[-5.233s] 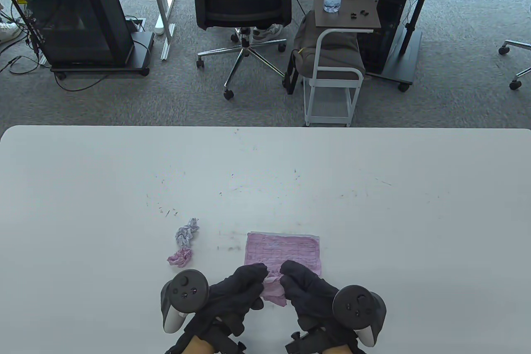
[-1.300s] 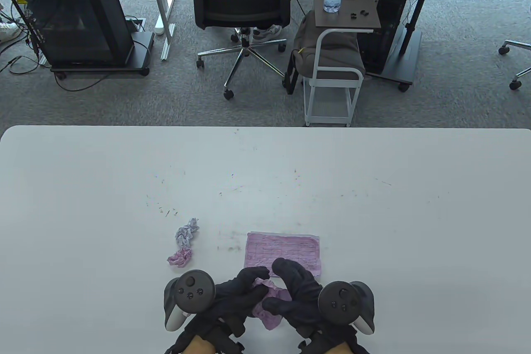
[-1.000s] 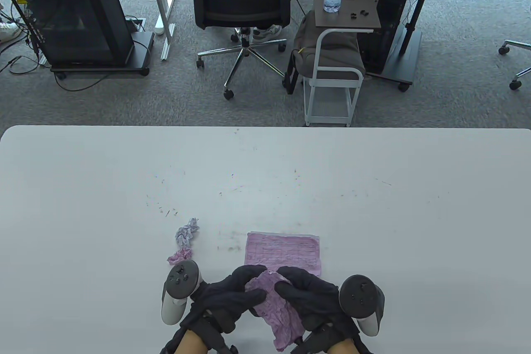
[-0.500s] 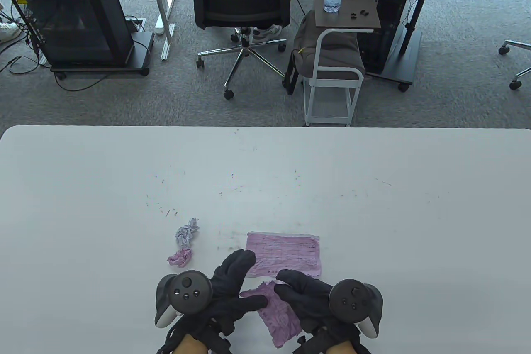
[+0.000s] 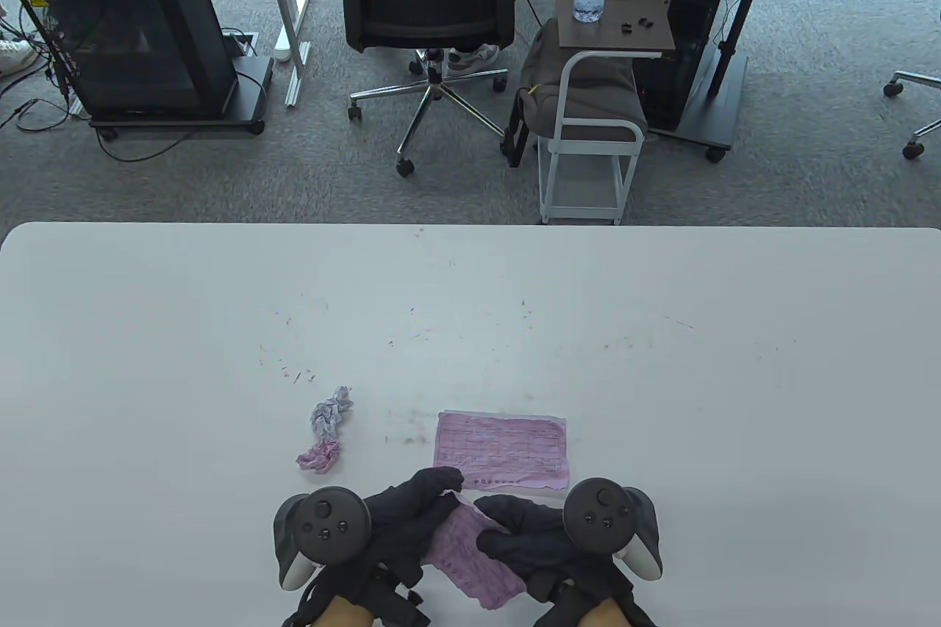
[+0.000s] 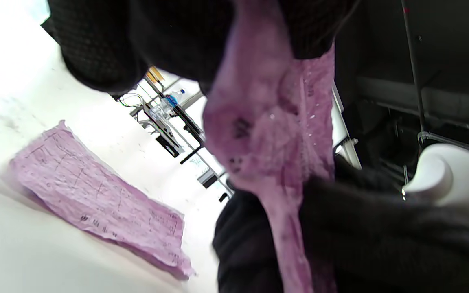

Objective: Flatten crumpled invoices and stack

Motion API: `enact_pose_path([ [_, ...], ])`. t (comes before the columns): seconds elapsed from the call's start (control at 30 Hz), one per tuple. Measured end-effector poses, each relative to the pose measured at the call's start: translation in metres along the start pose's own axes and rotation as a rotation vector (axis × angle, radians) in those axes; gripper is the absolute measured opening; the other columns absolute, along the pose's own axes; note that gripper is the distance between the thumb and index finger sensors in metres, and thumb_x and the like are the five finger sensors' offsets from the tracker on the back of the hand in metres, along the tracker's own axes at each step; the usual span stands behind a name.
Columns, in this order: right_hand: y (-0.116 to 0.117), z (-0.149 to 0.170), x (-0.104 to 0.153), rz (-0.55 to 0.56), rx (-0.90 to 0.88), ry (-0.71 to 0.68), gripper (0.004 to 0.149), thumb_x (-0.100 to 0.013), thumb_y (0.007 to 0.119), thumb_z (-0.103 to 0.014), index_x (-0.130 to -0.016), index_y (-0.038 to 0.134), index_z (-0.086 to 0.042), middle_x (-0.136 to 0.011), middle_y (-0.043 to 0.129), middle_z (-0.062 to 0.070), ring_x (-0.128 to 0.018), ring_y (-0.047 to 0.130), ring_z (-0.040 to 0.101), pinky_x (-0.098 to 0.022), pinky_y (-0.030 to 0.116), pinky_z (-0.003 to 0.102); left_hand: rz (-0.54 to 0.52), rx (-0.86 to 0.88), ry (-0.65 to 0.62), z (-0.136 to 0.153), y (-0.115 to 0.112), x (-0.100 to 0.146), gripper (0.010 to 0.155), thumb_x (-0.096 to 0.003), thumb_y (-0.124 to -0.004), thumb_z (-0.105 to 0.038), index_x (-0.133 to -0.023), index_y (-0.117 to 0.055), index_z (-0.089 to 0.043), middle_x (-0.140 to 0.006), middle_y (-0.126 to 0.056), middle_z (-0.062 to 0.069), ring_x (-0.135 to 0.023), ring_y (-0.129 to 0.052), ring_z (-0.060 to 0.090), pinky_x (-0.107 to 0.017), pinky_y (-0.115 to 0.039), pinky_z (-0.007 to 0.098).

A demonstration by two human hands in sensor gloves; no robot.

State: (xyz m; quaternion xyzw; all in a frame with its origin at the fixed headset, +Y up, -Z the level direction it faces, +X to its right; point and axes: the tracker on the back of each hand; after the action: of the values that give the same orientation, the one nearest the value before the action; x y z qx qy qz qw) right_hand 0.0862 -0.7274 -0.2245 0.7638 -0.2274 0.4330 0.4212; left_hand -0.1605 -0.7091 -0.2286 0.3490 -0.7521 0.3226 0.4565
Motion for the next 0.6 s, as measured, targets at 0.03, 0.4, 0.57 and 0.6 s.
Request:
enact_pose_path([
  [0.03, -0.001, 0.000, 0.001, 0.009, 0.000, 0.004, 0.043, -0.055, 0.081, -0.022, -0.093, 0.067, -0.011, -0.081, 0.089, 0.020, -0.061, 0.094, 0.036, -0.045, 0.084, 0.054, -0.016, 0.018, 0.014, 0.003, 0.002, 0.001, 0.043, -0.0574, -0.074, -0.032, -0.094, -0.077, -0.011, -0.058, -0.094, 0.008, -0.019, -0.096, 0.013, -0.045, -0.086, 0.047],
  [0.4, -0.030, -0.021, 0.002, 0.226, 0.139, 0.130, 0.042, -0.054, 0.080, -0.026, -0.091, 0.071, -0.007, -0.059, 0.096, 0.012, -0.038, 0.098, 0.025, -0.030, 0.088, 0.044, -0.118, 0.046, 0.196, 0.029, 0.002, 0.005, 0.044, -0.0593, -0.069, -0.032, -0.096, -0.073, -0.008, -0.061, -0.093, 0.008, -0.023, -0.100, 0.014, -0.046, -0.086, 0.047],
  [0.57, -0.031, 0.008, 0.002, 0.106, 0.320, 0.230, 0.040, -0.056, 0.073, -0.032, -0.088, 0.074, -0.009, -0.051, 0.096, 0.006, -0.032, 0.096, 0.020, -0.028, 0.088, 0.041, 0.058, -0.096, 0.244, 0.031, -0.019, 0.002, 0.046, -0.0579, -0.072, -0.026, -0.099, -0.070, -0.005, -0.068, -0.092, 0.011, -0.034, -0.102, 0.022, -0.050, -0.082, 0.054],
  [0.6, -0.029, 0.013, 0.003, 0.096, 0.333, 0.238, 0.040, -0.056, 0.072, -0.033, -0.088, 0.074, -0.009, -0.050, 0.095, 0.005, -0.031, 0.096, 0.020, -0.027, 0.088, 0.041, 0.095, -0.130, 0.254, 0.031, -0.024, 0.001, 0.046, -0.0576, -0.073, -0.025, -0.099, -0.069, -0.005, -0.068, -0.092, 0.012, -0.035, -0.102, 0.022, -0.050, -0.081, 0.054],
])
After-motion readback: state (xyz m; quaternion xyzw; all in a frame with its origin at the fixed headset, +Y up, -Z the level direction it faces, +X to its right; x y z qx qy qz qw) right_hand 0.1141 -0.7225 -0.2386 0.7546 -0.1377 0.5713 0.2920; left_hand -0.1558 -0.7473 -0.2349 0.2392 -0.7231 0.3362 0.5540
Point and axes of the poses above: the tracker on the back of each hand, its own z axis roughly to the little-finger side, its own x axis roughly from the fingertips to the wrist, y = z × x
